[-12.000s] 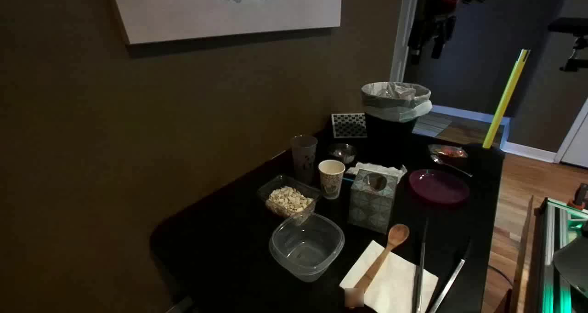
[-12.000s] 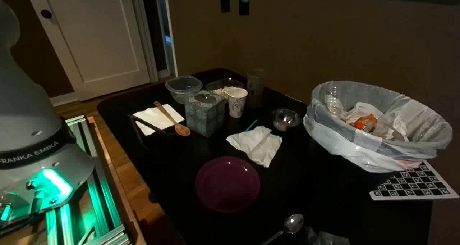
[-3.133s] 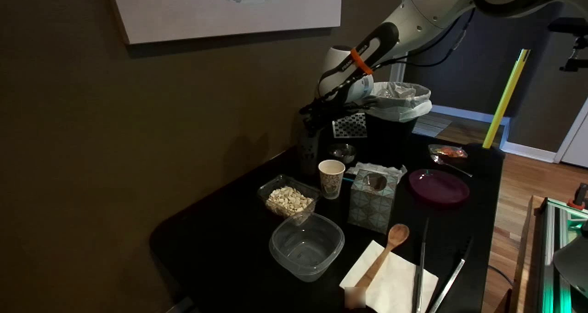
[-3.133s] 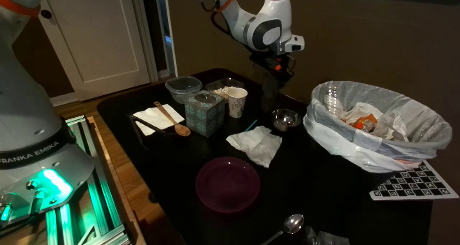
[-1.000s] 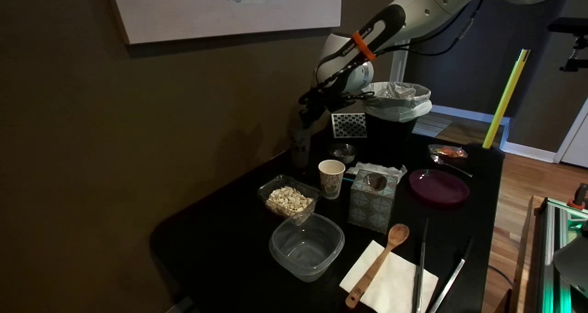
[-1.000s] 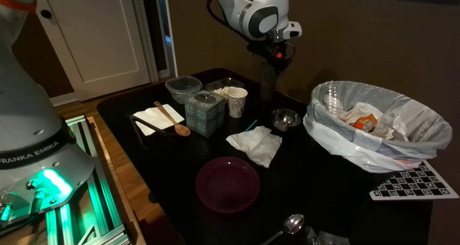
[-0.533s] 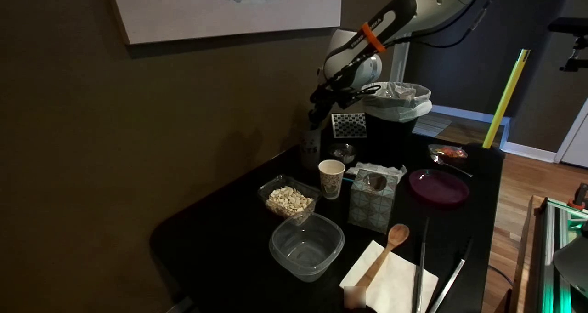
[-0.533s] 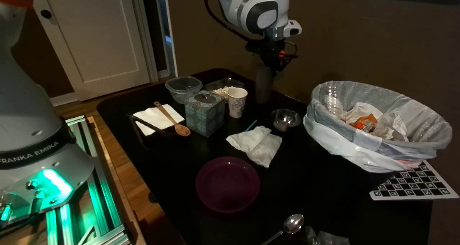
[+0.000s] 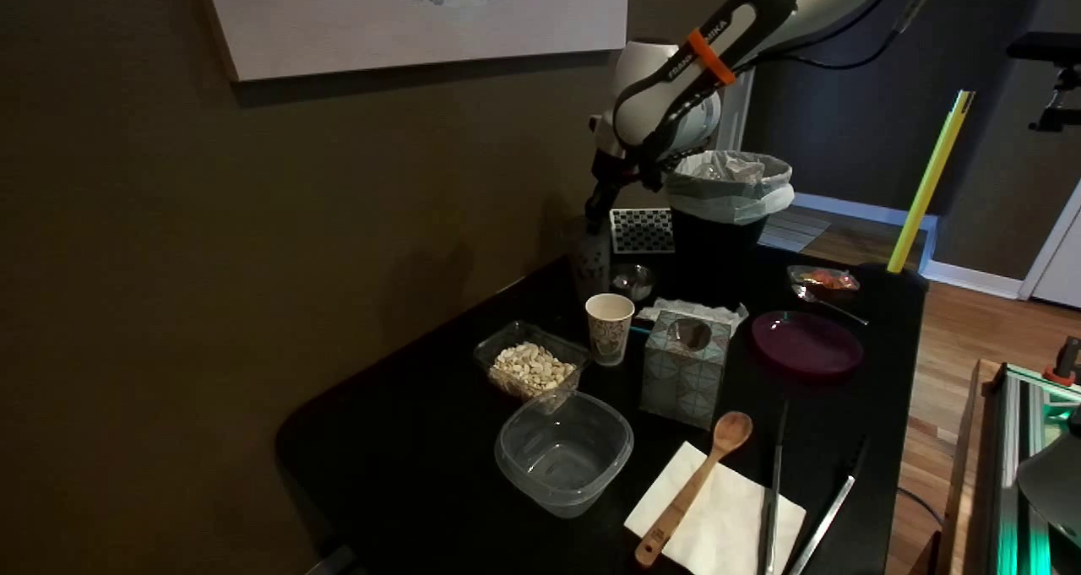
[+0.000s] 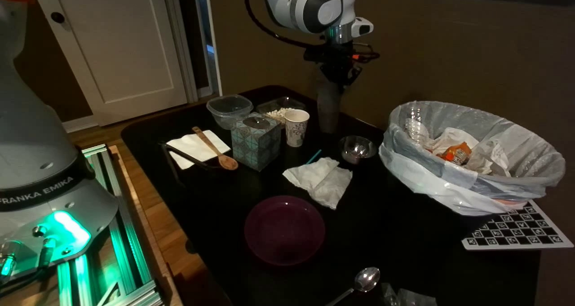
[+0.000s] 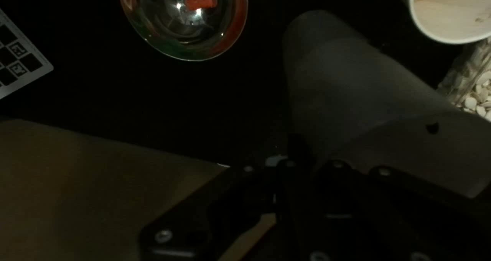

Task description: Pour the contents of the plastic cup into the paper cup

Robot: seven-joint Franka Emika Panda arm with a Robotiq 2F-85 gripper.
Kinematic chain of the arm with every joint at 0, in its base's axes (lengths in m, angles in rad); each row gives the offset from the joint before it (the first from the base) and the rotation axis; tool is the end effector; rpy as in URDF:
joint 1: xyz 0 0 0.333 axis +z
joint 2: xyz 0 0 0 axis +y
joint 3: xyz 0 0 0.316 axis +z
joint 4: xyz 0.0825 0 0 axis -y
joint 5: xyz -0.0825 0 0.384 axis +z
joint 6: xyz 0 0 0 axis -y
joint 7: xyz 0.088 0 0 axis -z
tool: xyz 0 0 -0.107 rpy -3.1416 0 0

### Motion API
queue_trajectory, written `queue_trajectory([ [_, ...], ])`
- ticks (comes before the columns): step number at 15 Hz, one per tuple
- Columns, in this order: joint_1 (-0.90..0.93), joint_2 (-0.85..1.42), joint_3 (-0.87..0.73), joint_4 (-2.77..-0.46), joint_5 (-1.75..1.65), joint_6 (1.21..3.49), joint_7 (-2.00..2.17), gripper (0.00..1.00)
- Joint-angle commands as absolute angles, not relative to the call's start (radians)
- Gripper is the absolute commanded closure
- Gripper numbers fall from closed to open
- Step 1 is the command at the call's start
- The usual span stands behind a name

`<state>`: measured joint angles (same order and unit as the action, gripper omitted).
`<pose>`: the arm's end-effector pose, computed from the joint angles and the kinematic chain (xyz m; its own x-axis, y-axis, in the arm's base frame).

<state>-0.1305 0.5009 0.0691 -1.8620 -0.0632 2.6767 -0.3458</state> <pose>0.6679 -0.0431 0.2813 0.9027 0.3198 0.2879 0.2987 -0.9473 0.1157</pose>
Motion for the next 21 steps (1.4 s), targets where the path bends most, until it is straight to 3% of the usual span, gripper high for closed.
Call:
queue_trajectory([
  [1, -0.083, 0.412, 0.016, -1.974, -0.167, 2.732, -0.343, 0.98],
  [17, 0.197, 0.291, -0.263, -2.173, -0.721, 2.949, -0.051, 0.98],
  [18, 0.152, 0.327, -0.216, -2.135, -0.657, 2.929, -0.118, 0.94],
  [21, 0.182, 0.32, -0.239, -2.146, -0.685, 2.929, -0.083, 0.94],
])
